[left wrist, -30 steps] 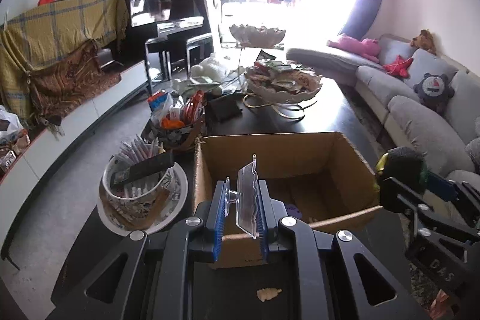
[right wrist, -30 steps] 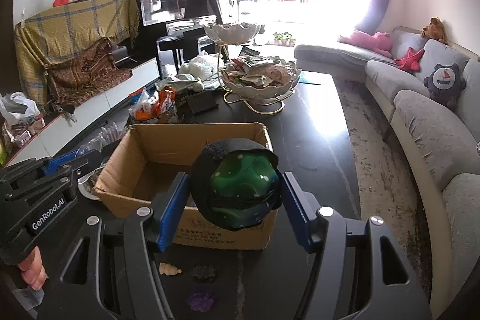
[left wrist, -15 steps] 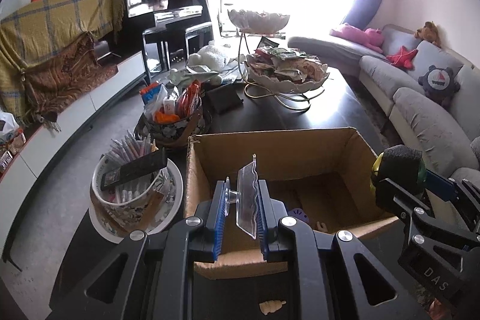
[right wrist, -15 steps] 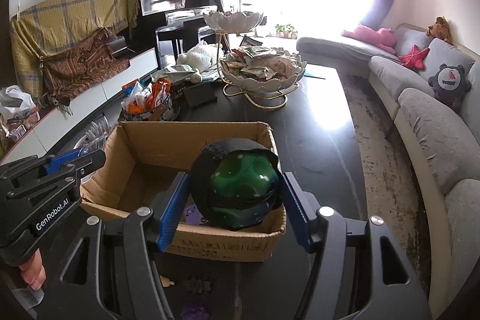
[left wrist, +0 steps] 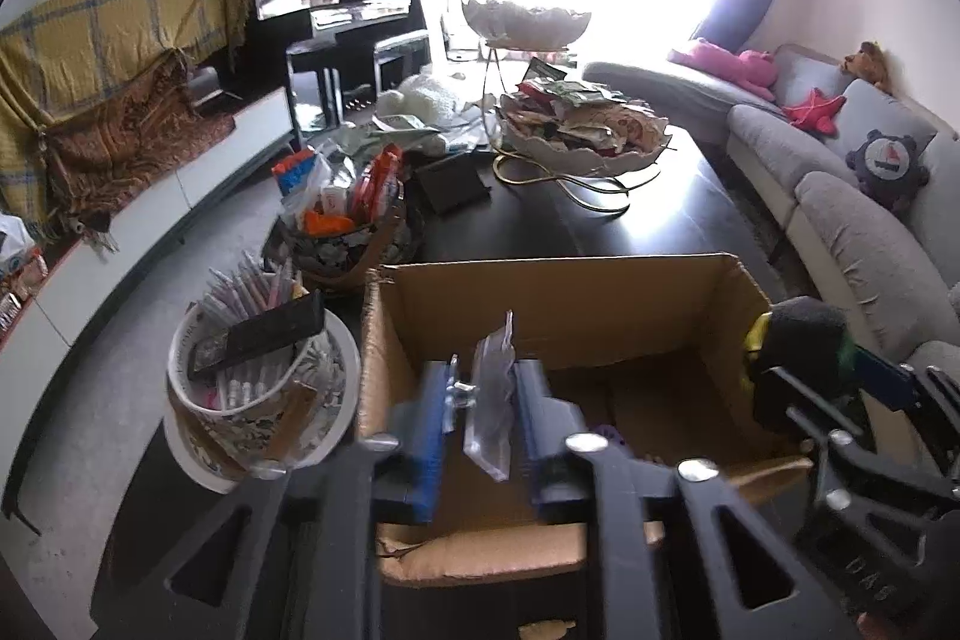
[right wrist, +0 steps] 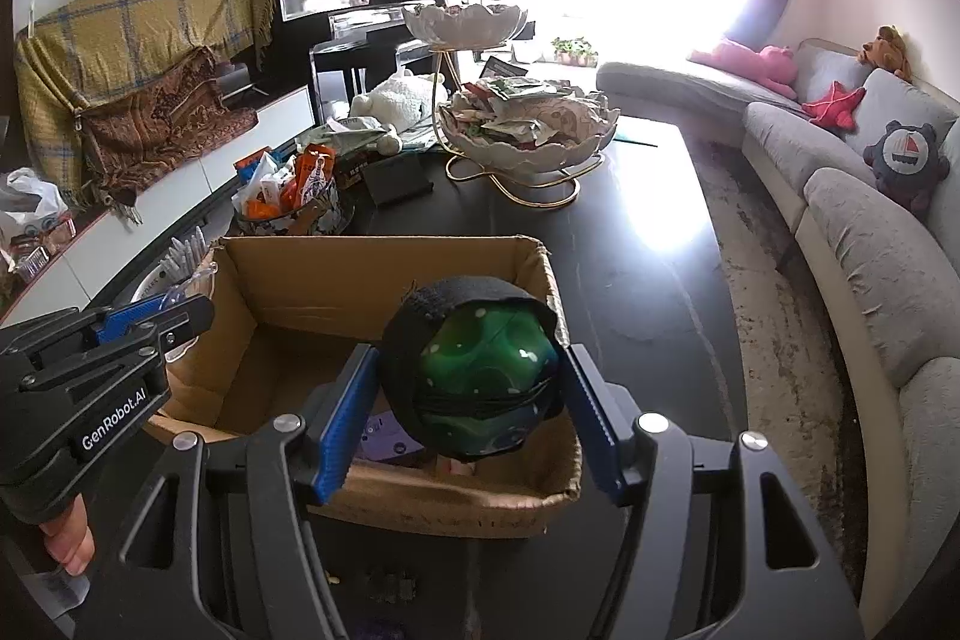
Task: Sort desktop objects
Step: 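Lower both tools into the box and open both grippers to release the toys, then withdraw both open tools from the box back toward the remaining toys, then move the open right tool down onto the purple grape toy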
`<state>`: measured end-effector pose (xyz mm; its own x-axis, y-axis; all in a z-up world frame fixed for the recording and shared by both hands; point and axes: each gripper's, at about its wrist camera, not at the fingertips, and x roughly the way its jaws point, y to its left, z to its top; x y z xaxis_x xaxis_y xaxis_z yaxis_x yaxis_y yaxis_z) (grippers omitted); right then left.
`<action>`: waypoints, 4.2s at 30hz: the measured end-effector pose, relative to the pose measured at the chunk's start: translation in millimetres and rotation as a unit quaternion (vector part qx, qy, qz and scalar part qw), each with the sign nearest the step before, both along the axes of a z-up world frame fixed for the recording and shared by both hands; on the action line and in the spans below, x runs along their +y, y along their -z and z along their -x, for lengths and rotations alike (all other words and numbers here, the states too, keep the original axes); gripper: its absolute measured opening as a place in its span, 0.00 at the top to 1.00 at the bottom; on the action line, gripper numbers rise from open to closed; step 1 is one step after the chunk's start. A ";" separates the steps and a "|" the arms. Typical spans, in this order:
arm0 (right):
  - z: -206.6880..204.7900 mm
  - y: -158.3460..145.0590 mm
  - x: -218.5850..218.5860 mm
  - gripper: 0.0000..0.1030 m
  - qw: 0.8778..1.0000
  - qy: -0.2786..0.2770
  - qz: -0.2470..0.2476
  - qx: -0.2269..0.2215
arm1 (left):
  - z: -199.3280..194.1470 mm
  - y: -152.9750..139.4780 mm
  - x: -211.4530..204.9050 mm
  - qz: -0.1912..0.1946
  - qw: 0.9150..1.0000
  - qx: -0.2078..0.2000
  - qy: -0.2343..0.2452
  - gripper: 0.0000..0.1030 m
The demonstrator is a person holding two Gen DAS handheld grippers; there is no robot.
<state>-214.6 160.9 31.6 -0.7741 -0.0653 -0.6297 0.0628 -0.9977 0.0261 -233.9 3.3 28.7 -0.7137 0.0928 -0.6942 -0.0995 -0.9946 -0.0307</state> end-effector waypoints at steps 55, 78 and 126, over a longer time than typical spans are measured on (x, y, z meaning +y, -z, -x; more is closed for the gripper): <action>-104.3 -11.8 3.2 0.16 1.000 0.020 -0.010 0.011 | -113.5 -13.3 -27.5 0.016 1.000 -0.011 0.002 0.01; -131.5 18.1 -4.2 0.16 0.999 0.003 -0.016 -0.032 | -136.0 15.8 -33.7 -0.053 0.995 -0.083 0.004 0.01; -123.5 105.5 -33.9 0.32 0.989 -0.038 -0.005 -0.144 | -137.6 84.8 -32.2 0.050 0.987 -0.145 -0.037 0.01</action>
<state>-91.2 127.0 -74.0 -0.5555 -0.1087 -0.8244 0.1281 -0.9908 0.0443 -96.4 -28.9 -56.1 -0.4862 -0.0321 -0.8732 -0.0275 -0.9983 0.0521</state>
